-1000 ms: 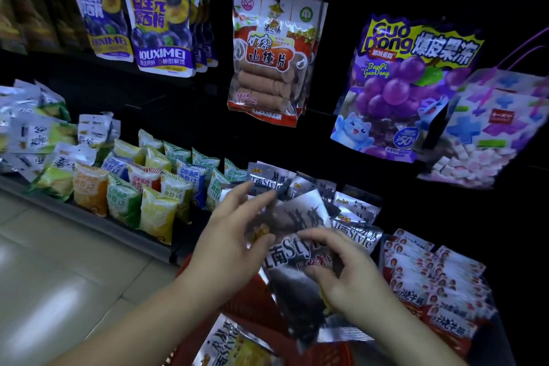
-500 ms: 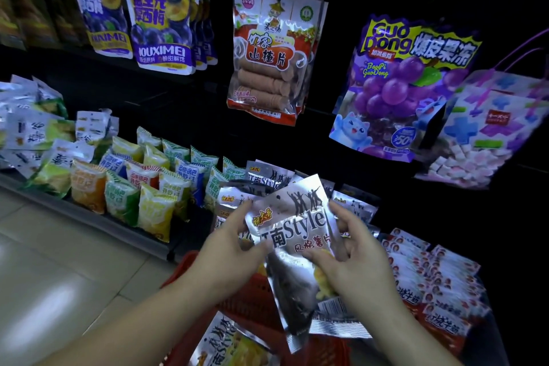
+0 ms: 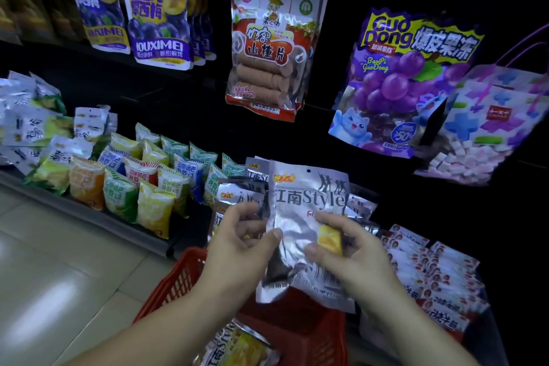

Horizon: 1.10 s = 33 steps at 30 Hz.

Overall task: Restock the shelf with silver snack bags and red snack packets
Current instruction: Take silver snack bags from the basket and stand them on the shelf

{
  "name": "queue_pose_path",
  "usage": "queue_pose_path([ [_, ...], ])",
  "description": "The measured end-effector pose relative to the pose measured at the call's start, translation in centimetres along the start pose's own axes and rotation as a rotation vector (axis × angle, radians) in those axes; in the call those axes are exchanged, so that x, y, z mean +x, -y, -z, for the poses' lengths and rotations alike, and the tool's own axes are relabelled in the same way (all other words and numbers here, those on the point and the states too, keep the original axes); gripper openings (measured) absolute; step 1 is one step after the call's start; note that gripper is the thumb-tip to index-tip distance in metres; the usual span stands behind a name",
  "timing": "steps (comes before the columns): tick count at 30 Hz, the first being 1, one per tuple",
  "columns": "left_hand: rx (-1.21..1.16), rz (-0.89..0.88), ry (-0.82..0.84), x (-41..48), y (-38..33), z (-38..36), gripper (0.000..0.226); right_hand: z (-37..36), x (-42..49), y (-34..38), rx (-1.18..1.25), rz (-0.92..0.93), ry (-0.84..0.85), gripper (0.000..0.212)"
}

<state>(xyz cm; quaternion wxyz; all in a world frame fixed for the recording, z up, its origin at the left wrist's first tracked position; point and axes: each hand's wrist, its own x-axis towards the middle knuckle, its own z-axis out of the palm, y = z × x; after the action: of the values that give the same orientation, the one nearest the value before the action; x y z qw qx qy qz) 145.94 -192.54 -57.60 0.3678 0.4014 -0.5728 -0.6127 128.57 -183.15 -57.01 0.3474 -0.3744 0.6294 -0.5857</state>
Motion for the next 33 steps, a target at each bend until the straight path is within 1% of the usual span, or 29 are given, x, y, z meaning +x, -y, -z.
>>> queue_pose_path([
  [1, -0.006, 0.025, 0.026, 0.0, 0.2, 0.1, 0.037, 0.0, 0.1, 0.0, 0.016, -0.013, -0.028, 0.047],
  [2, -0.001, 0.044, 0.094, -0.2, 0.4, 0.1, 0.035, 0.2, 0.2, 0.1, 0.023, -0.021, -0.062, 0.044],
  [4, 0.015, 0.090, 0.224, -0.7, 0.6, -0.1, 0.038, 0.6, 0.4, 0.3, 0.059, -0.027, -0.098, 0.044],
  [5, -0.005, 0.109, 0.237, -0.8, 0.7, -0.1, 0.041, 0.8, 0.4, 0.4, 0.074, -0.036, -0.070, 0.049],
  [6, -0.017, 0.105, 0.222, -0.8, 0.7, -0.1, 0.044, 1.1, 0.4, 0.5, 0.069, -0.050, -0.013, 0.060],
  [8, -0.030, 0.057, 0.156, -0.5, 0.2, 0.3, 0.046, 1.5, 0.2, 0.2, -0.027, -0.064, 0.105, 0.087],
  [9, -0.042, 0.039, 0.134, -0.2, -0.1, 0.6, 0.047, 1.6, 0.1, 0.1, -0.083, -0.071, 0.144, 0.094],
  [10, -0.041, 0.026, 0.126, 0.0, -0.4, 1.0, 0.048, 1.6, 0.0, 0.0, -0.114, -0.076, 0.159, 0.097],
  [13, 0.003, -0.006, 0.154, -0.1, -0.9, 1.6, 0.050, 1.6, 0.0, -0.5, -0.160, -0.095, 0.143, 0.096],
  [16, -0.045, -0.007, 0.191, -0.4, -1.3, 1.4, 0.049, 2.0, 0.2, -0.7, -0.205, -0.076, 0.101, 0.091],
  [18, -0.007, -0.026, 0.164, -0.3, -1.1, 1.2, 0.047, 2.1, 0.3, -0.8, -0.282, -0.034, 0.060, 0.082],
  [20, 0.076, -0.054, 0.091, -0.3, -0.3, 0.9, 0.045, 1.6, 0.1, -0.3, -0.366, 0.033, 0.005, 0.067],
  [21, 0.120, -0.090, 0.064, -0.5, 0.1, 0.5, 0.044, 1.2, -0.1, 0.0, -0.370, 0.071, -0.020, 0.059],
  [22, 0.171, -0.151, 0.059, -1.0, 0.5, 0.0, 0.043, 0.7, -0.3, 0.3, -0.320, 0.100, -0.030, 0.052],
  [23, 0.226, -0.231, 0.077, -1.6, 0.7, -0.6, 0.042, 0.2, -0.5, 0.6, -0.219, 0.104, -0.020, 0.048],
  [24, 0.282, -0.327, 0.114, -2.2, 0.9, -1.2, 0.040, -0.4, -0.7, 0.9, -0.101, 0.081, 0.015, 0.046],
  [26, 0.429, -0.578, 0.196, -3.0, 1.5, -2.0, 0.035, -1.2, -0.9, 1.4, 0.065, -0.004, 0.084, 0.043],
  [27, 0.527, -0.693, 0.225, -3.2, 1.8, -2.2, 0.034, -1.3, -0.9, 1.4, 0.086, -0.029, 0.089, 0.040],
  [28, 0.615, -0.772, 0.254, -3.2, 1.9, -2.3, 0.034, -1.2, -0.7, 1.1, 0.090, -0.043, 0.077, 0.038],
  [30, 0.705, -0.836, 0.343, -2.9, 2.1, -2.2, 0.034, -0.8, -0.3, 0.5, 0.064, -0.066, 0.022, 0.039],
  [31, 0.713, -0.846, 0.391, -2.8, 2.2, -2.1, 0.033, -0.5, -0.2, 0.2, 0.037, -0.071, -0.008, 0.043],
  [33, 0.661, -0.799, 0.474, -2.6, 2.1, -1.9, 0.034, 0.0, 0.0, -0.4, -0.015, -0.079, -0.034, 0.050],
])
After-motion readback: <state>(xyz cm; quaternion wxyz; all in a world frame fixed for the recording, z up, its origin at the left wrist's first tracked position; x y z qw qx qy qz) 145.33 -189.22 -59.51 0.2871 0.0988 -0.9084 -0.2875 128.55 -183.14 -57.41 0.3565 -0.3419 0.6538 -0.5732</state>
